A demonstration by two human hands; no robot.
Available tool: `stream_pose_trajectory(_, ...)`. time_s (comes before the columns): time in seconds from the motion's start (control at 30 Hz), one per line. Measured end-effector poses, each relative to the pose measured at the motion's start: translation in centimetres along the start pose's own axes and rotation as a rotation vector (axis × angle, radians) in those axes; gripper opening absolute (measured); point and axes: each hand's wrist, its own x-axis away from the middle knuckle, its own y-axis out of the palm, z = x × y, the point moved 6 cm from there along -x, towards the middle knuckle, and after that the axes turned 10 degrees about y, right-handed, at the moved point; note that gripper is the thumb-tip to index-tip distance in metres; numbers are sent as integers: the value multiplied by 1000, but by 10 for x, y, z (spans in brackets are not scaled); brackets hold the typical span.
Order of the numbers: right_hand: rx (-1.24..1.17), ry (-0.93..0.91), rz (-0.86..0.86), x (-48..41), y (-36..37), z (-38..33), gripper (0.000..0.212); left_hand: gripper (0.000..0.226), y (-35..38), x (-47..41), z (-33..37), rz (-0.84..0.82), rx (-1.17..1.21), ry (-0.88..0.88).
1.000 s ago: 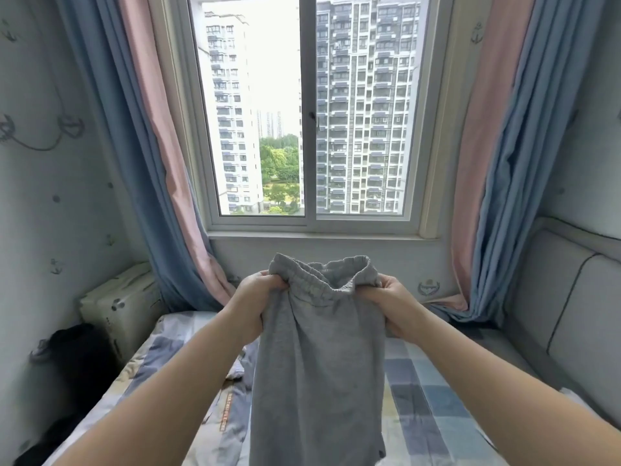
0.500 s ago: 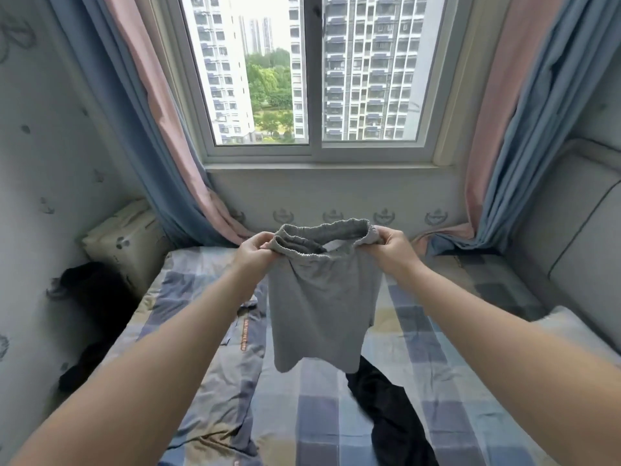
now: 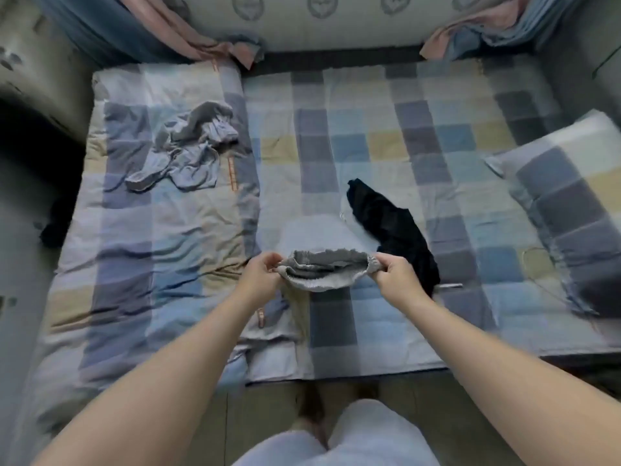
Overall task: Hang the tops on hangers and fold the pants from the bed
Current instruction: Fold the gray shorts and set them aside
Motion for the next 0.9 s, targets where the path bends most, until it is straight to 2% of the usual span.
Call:
stream_pose_trajectory(0.13, 188, 162, -121, 11, 76, 87, 32, 27, 42, 40, -124, -93, -53, -209)
stream_pose_trajectory(0.23, 317, 301, -207, 36, 124, 152, 29, 22, 68, 89, -201, -212, -98, -348)
stream_pose_trajectory(0.33, 365, 408, -253, 61, 153, 200, 28, 20, 84, 126, -245, -271, -80, -451)
stream_pose_trajectory(0.5, 356, 477, -314, 63, 166, 225, 21, 21, 95, 132, -267, -328, -108, -500)
stream_pose_trajectory(0.57, 340, 449, -311, 43, 166, 224, 25, 24, 99, 115, -269, -350, -114, -471)
stream_pose_trajectory(0.63, 319, 418, -286, 12, 164, 220, 18, 25, 100, 89, -269, -340, -141, -454)
stream_pose_trajectory(0.7, 299, 392, -231, -25, 160, 212, 15, 20, 101, 56, -271, -284, -148, -455)
stream_pose_trajectory(0.8, 277, 331, -151, -86, 153, 192, 23, 8, 97, -3, -272, -157, -156, -405)
stream_pose_trajectory(0.9, 264, 259, -110, -148, 149, 164, 32, 10, 91, -63, -268, -55, -175, -294)
